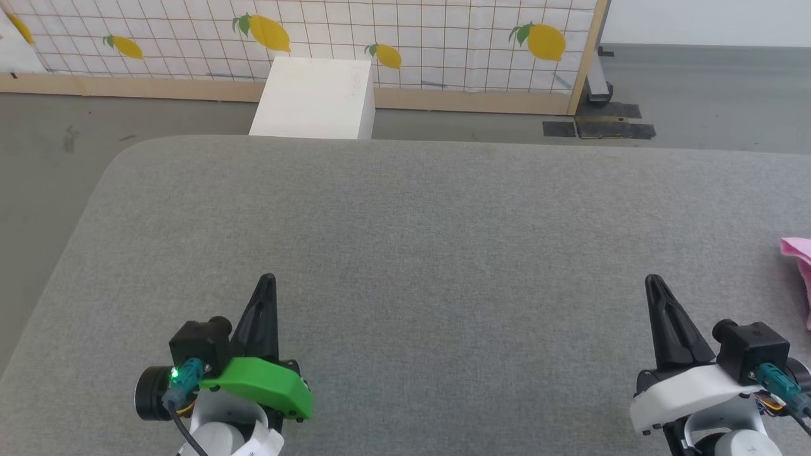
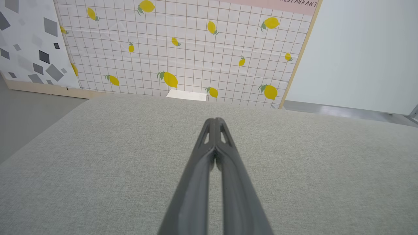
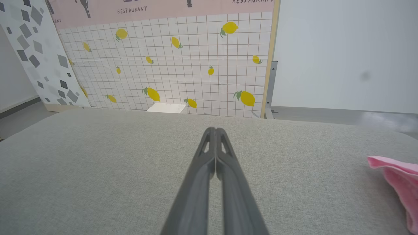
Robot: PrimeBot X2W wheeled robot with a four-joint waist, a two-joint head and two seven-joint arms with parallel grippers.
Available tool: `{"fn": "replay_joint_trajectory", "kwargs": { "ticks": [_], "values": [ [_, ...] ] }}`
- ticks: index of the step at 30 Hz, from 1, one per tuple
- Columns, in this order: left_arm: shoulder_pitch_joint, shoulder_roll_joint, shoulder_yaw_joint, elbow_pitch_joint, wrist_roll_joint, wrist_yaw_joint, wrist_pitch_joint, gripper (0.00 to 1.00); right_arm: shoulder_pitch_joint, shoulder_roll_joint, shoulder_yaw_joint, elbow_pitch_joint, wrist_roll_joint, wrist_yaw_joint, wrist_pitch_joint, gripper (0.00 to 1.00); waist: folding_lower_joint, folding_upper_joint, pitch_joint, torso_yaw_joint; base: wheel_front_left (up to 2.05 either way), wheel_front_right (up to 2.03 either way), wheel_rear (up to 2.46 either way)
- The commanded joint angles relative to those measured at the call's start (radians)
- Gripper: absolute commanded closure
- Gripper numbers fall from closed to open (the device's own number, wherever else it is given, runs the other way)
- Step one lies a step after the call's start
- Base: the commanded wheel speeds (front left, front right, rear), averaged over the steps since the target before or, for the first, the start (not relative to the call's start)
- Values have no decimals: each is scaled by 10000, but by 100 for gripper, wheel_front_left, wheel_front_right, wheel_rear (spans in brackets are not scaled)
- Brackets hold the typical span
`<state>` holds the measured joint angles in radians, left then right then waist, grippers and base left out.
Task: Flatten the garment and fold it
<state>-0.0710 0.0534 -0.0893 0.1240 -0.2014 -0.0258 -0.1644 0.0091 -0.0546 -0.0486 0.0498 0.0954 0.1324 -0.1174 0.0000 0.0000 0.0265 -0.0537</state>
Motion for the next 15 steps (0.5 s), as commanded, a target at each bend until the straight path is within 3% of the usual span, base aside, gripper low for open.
{"fn": "replay_joint_trajectory", "kwargs": {
  "ticks": [1,15],
  "values": [
    [198,-12,49,-67,202,31,83,100,-36,16,32,-75,-101,-7,50,100,0,0,-6,10,0,0,0],
    [291,-16,202,-280,531,72,366,100,-46,21,114,-152,-256,-9,254,100,0,0,-53,106,0,0,0]
  ]
}}
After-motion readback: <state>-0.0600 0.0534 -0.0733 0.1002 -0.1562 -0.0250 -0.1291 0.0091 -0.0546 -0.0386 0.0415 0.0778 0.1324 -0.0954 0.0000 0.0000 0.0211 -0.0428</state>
